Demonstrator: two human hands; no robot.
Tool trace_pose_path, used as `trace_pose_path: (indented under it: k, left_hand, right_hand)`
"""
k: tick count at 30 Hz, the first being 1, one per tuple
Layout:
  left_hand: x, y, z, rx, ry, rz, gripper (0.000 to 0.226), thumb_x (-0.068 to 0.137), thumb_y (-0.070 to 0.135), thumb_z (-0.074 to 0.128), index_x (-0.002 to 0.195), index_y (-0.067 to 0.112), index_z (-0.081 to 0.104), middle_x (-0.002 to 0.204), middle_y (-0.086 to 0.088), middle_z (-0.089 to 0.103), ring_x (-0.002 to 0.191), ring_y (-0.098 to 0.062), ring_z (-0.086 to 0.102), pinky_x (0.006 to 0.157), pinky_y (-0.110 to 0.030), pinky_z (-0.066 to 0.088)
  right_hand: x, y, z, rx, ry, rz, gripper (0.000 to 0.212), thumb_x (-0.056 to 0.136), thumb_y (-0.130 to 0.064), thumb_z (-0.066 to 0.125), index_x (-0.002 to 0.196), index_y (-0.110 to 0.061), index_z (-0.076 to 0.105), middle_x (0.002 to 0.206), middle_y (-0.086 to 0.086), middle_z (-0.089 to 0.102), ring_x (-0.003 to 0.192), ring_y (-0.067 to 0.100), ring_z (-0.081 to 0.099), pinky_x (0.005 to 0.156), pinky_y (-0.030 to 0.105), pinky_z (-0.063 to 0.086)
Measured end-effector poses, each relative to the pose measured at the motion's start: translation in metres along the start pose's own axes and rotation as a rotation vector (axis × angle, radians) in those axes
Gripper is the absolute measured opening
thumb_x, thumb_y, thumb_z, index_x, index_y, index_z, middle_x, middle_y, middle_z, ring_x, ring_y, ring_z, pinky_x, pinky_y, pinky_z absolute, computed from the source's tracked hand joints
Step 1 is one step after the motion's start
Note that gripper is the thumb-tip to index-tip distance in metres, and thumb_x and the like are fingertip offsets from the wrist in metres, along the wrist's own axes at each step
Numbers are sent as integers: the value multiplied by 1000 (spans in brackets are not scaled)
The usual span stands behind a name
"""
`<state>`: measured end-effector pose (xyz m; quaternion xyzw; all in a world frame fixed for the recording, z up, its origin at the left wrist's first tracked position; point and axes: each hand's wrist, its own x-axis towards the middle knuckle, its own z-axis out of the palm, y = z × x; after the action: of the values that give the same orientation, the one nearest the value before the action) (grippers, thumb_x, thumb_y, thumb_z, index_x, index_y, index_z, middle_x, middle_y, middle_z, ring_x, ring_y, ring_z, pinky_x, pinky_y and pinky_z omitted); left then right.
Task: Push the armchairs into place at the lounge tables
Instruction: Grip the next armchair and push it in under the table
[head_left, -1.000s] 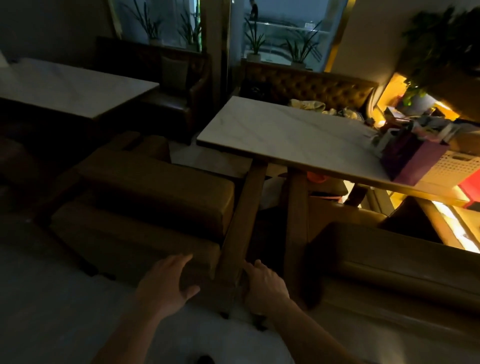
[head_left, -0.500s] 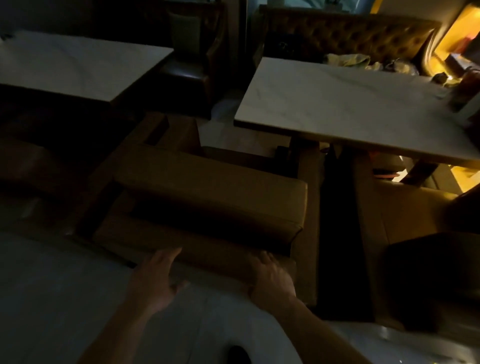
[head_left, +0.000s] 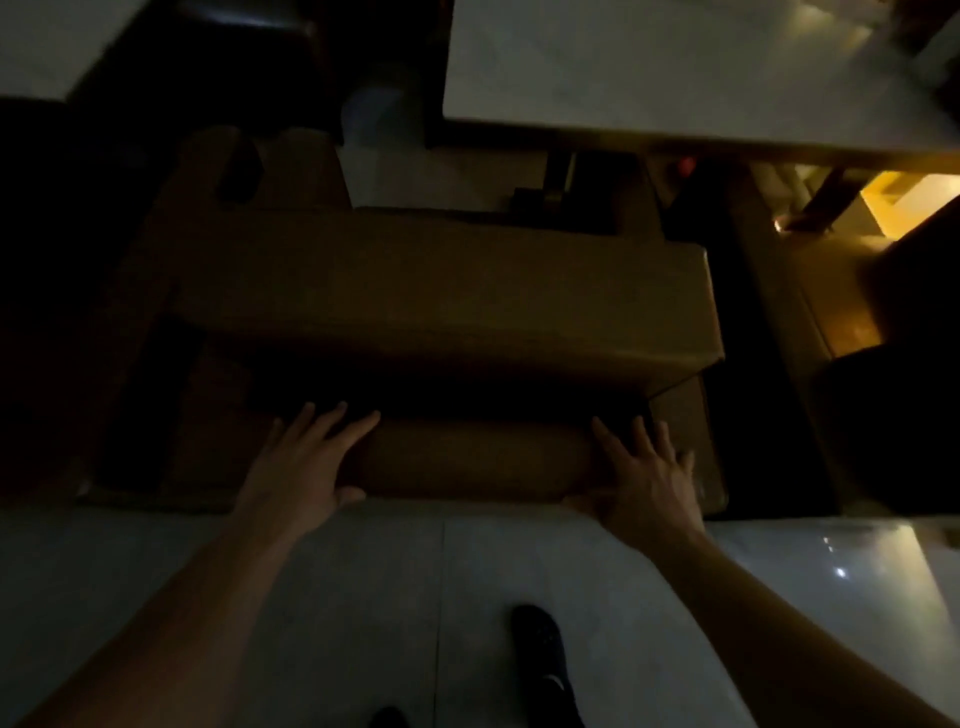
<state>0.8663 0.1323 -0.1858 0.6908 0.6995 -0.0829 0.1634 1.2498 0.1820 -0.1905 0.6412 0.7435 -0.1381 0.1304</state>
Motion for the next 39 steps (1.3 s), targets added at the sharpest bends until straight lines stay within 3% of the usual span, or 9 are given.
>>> trace_pose_path:
  k: [7, 19, 32, 39]
  left_hand:
    - [-3, -7, 0, -51, -8, 56, 87, 87, 54, 63, 152, 48, 5, 164, 7, 10, 149, -29, 4, 116, -53, 21]
    - [3, -18, 3, -77, 7, 80, 87, 86, 50, 65, 152, 48, 9, 163, 7, 13, 149, -31, 7, 115, -58, 25]
    - [13, -26, 8, -74, 69, 88, 90, 85, 52, 67, 153, 45, 8, 163, 0, 14, 149, -32, 6, 119, -58, 11]
    - [10, -20, -1, -45, -31, 43, 94, 87, 60, 58, 151, 46, -8, 165, 3, -3, 150, -27, -8, 120, -54, 3]
  right_hand:
    - [-6, -2, 13, -21, 54, 26, 113, 60, -100, 22, 154, -41, -1, 164, 12, 10, 149, 42, 5, 114, 66, 21]
    - [1, -18, 6, 33, -45, 72, 110, 71, -83, 53, 156, -38, -1, 164, 20, -3, 147, 47, -8, 113, 71, 12]
    - [5, -25, 11, 89, 33, 95, 111, 70, -83, 54, 154, -41, -4, 164, 16, -8, 148, 43, -13, 115, 70, 4]
    - [0, -49, -10, 81, -93, 168, 112, 79, -71, 61, 156, -28, -8, 162, 21, -12, 147, 47, -13, 119, 63, 11]
